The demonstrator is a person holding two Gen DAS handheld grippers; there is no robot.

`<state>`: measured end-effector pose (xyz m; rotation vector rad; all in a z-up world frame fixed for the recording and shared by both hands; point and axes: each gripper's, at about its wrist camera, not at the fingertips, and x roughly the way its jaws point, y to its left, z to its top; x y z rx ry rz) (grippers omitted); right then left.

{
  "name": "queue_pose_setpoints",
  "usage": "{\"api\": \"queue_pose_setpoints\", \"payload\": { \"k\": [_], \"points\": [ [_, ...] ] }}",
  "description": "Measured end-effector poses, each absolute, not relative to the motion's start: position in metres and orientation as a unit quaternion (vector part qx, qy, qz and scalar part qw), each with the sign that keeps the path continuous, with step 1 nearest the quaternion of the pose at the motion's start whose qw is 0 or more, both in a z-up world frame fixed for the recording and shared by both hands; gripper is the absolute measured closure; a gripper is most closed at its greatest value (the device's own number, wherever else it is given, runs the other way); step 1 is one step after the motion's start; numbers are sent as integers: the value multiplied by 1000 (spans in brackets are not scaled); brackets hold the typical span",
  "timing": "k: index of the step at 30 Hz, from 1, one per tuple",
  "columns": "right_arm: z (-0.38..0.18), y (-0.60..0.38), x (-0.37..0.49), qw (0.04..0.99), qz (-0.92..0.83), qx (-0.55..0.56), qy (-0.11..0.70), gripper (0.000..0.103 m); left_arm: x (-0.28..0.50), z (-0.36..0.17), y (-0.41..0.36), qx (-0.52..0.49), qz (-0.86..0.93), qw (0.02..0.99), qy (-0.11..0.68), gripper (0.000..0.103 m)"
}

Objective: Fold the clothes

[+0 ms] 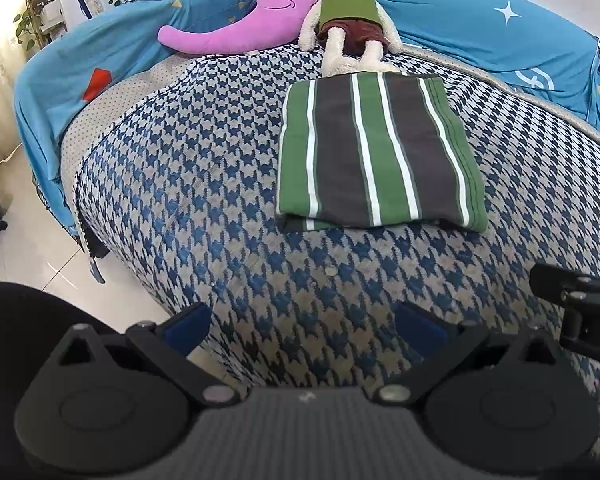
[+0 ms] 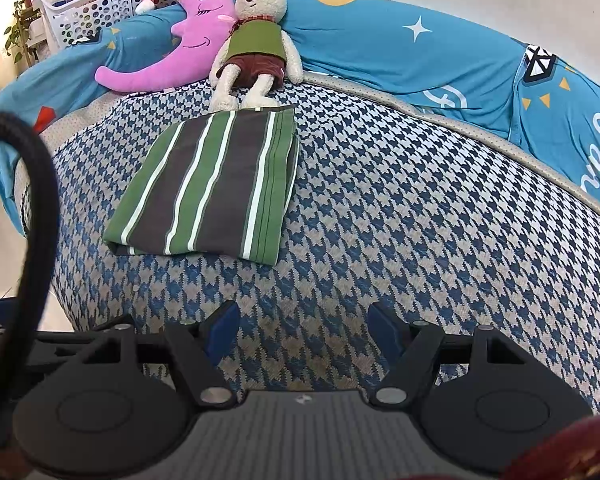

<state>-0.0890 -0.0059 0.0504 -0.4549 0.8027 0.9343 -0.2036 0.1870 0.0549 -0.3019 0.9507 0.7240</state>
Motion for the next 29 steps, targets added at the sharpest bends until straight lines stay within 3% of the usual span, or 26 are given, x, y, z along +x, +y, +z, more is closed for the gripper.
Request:
{"api": "queue_pose_setpoints", "payload": {
  "k": [29],
  "points": [
    [49, -5, -91, 793, 431, -216, 373, 32, -204, 53, 186, -141, 340, 815, 447, 0]
  ]
}}
